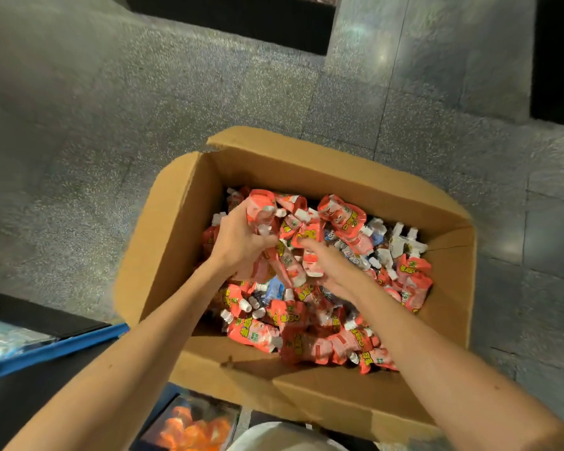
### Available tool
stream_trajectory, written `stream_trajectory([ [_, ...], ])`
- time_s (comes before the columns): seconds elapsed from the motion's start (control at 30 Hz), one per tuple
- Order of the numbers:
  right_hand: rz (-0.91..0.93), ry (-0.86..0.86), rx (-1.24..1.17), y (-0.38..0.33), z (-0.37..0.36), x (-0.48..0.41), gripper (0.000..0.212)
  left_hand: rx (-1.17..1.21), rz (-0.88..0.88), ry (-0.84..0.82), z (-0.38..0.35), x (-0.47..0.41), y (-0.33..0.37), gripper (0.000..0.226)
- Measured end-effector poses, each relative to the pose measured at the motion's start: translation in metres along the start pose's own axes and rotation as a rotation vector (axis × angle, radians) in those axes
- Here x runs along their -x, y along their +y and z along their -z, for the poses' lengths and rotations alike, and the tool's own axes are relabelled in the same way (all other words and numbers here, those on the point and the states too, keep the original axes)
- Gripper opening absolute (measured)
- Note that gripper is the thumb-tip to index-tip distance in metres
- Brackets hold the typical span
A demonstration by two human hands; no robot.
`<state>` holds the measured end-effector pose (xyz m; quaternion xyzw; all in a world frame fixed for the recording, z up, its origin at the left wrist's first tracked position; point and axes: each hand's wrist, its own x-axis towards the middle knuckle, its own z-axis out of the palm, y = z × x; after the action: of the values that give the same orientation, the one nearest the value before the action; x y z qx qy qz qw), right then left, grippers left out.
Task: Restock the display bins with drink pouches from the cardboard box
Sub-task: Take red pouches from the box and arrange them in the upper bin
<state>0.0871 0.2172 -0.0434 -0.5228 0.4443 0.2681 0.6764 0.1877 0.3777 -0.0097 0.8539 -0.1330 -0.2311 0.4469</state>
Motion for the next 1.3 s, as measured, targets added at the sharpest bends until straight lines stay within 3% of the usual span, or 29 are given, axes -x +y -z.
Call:
stream_trajectory([
  [0.1,0.043,-0.173,-0.026,-0.018,0.008,0.045,0.041,0.125,0.105,-0.029,0.010,0.017,0.012,0.031],
  [0.13,0.064,-0.213,0.006,-0.022,0.013,0.057,0.040,0.185,0.135,-0.040,0.013,0.025,0.019,0.030],
  [0.2,0.072,-0.327,-0.021,-0.024,0.020,0.083,0.047,0.296,0.179,-0.042,0.015,0.043,0.039,0.026],
  [0.3,0.050,-0.558,-0.117,-0.016,0.026,0.112,0.079,0.362,0.192,0.002,0.015,0.074,0.074,0.027],
  [0.37,0.091,-0.627,-0.116,-0.007,0.025,0.130,0.084,0.356,0.187,0.062,0.019,0.097,0.092,0.027],
  [0.43,0.112,-0.655,-0.106,0.002,0.019,0.159,0.071,0.343,0.174,0.163,0.027,0.125,0.105,0.027],
  [0.5,0.164,-0.711,-0.021,0.010,0.008,0.198,0.019,0.337,0.131,0.295,0.035,0.160,0.114,0.026],
  [0.53,0.199,-0.716,0.026,0.015,0.002,0.214,0.017,0.332,0.105,0.367,0.038,0.181,0.118,0.026],
  [0.57,0.213,-0.719,0.064,0.022,-0.004,0.227,0.034,0.316,0.068,0.438,0.043,0.202,0.121,0.029],
  [0.6,0.213,-0.772,0.101,0.030,-0.010,0.236,0.035,0.302,0.030,0.501,0.049,0.225,0.124,0.031],
  [0.67,0.252,-0.902,0.214,0.043,-0.030,0.261,0.014,0.310,-0.026,0.637,0.062,0.273,0.130,0.029],
  [0.7,0.264,-0.965,0.262,0.049,-0.042,0.271,0.027,0.308,-0.028,0.737,0.072,0.299,0.131,0.027],
  [0.83,0.243,-1.157,0.407,0.084,-0.108,0.327,0.061,0.281,-0.085,1.330,0.108,0.417,0.139,0.027],
  [0.9,0.204,-1.244,0.420,0.108,-0.147,0.359,0.055,0.250,-0.107,1.542,0.125,0.484,0.140,0.021],
  [1.03,0.034,-1.520,0.373,0.171,-0.231,0.428,0.018,0.275,-0.142,1.699,0.135,0.616,0.131,0.025],
  [1.13,-0.104,-1.604,0.389,0.222,-0.287,0.479,0.023,0.319,-0.032,1.795,0.141,0.706,0.113,0.034],
  [1.23,-0.187,-1.579,0.319,0.280,-0.331,0.534,0.019,0.429,0.020,1.811,0.151,0.791,0.085,0.048],
  [1.3,-0.168,-1.543,0.304,0.319,-0.358,0.568,0.014,0.379,0.087,1.760,0.159,0.840,0.074,0.043],
])
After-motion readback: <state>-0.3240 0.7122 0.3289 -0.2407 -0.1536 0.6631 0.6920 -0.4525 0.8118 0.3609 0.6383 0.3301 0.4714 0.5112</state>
